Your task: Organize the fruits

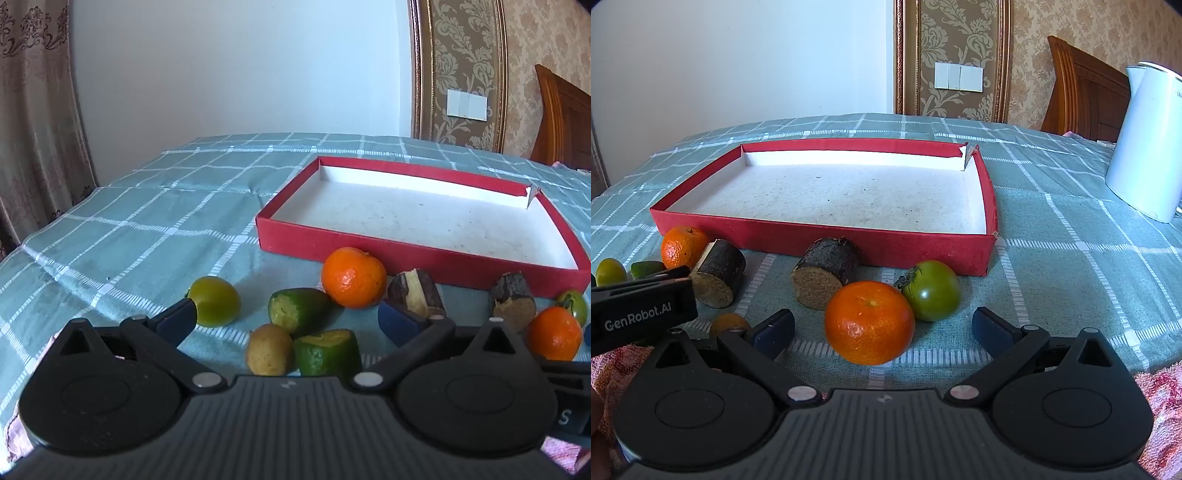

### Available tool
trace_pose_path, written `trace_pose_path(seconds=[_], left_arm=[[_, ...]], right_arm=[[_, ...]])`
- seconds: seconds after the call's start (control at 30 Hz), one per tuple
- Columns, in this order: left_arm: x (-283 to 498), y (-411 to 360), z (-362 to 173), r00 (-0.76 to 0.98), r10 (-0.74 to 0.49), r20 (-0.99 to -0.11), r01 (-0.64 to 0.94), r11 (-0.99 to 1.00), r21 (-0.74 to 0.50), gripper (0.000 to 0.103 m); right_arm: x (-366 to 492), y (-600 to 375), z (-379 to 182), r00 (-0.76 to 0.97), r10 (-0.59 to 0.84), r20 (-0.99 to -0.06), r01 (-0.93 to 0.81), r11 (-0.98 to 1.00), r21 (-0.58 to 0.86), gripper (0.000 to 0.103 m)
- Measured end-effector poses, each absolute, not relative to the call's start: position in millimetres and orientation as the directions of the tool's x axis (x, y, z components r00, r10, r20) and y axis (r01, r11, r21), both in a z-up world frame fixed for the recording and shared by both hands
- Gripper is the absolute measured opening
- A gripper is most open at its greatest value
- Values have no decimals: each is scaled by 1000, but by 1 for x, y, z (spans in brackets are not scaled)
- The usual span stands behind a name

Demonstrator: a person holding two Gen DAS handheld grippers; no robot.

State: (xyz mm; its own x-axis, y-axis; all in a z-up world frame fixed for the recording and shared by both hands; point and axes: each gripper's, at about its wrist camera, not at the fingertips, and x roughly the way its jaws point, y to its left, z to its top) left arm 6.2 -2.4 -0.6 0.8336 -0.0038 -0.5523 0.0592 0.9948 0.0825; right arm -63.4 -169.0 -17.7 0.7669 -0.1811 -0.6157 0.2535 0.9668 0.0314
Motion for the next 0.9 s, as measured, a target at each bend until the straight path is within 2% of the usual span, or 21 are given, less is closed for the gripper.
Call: trace_pose_path(seconds=[0.03, 0.37, 0.77, 0.9], left_arm=[[-4, 5, 2, 857, -25, -515, 62, 997, 55, 103], [-20, 15, -3, 858, -43, -511, 75, 996, 41, 103], [-31, 34, -12, 816, -132, -563, 145, 989, -22, 103], [-29, 32, -12, 805, -118, -582, 134, 991, -16, 103]], right_arm=[[-63, -169, -18, 766, -182, -616, 253, 967, 30, 103], [-63, -169, -18, 767, -181, -616, 253, 967, 31, 103], [-63, -169, -18, 767, -181, -616, 253, 967, 30, 103], [-63, -169, -17, 767, -181, -616, 253, 967, 30, 103]])
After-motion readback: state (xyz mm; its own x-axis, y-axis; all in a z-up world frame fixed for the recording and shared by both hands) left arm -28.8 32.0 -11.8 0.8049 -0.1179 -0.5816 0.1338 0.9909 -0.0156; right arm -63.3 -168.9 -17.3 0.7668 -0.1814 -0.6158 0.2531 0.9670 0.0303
